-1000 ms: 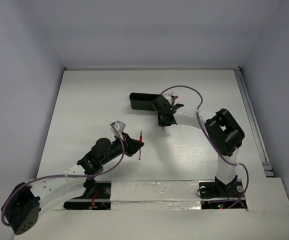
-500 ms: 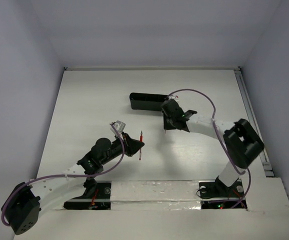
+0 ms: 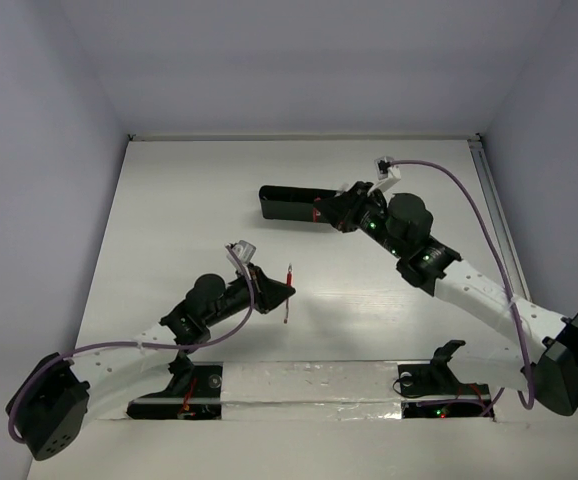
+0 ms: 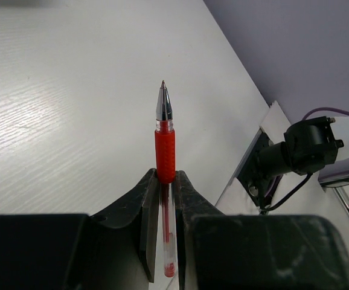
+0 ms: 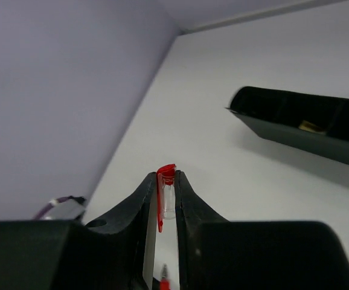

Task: Sort the stationery into containers
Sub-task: Close the pen cap on the pen.

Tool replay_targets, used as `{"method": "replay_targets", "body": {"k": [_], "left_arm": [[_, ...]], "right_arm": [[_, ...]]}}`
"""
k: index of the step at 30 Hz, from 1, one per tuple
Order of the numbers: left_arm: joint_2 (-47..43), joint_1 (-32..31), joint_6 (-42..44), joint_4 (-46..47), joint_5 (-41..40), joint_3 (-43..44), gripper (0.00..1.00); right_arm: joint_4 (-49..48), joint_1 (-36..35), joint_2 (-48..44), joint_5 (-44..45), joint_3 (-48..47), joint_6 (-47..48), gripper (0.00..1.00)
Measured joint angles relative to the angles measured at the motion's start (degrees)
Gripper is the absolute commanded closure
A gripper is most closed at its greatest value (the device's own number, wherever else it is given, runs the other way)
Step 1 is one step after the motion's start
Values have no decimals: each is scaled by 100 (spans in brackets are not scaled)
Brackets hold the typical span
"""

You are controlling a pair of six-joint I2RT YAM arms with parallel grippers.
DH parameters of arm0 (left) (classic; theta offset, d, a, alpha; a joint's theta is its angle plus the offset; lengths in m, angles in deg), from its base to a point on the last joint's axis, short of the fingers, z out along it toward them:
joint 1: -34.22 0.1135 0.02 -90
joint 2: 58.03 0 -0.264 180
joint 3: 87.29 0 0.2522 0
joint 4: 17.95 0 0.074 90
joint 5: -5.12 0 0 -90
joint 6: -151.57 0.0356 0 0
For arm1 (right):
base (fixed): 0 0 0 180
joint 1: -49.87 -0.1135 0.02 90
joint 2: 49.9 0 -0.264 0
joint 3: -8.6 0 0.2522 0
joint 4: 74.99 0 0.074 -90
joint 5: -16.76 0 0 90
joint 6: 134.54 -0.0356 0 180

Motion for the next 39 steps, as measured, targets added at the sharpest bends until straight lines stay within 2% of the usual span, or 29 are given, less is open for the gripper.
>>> {"method": "replay_targets", "body": {"k": [9, 17, 39], "left_arm": [[76, 0, -258, 208, 212, 192, 100], [63, 0, -210, 186, 179, 708, 100], [195, 87, 31, 9, 42, 1060, 100]], "right_arm": [[-1248, -4, 332, -1043, 319, -859, 100], [-1919, -92, 450, -1335, 503, -1373, 100], [-2317, -306, 625, -1473, 721, -1541, 100]]}}
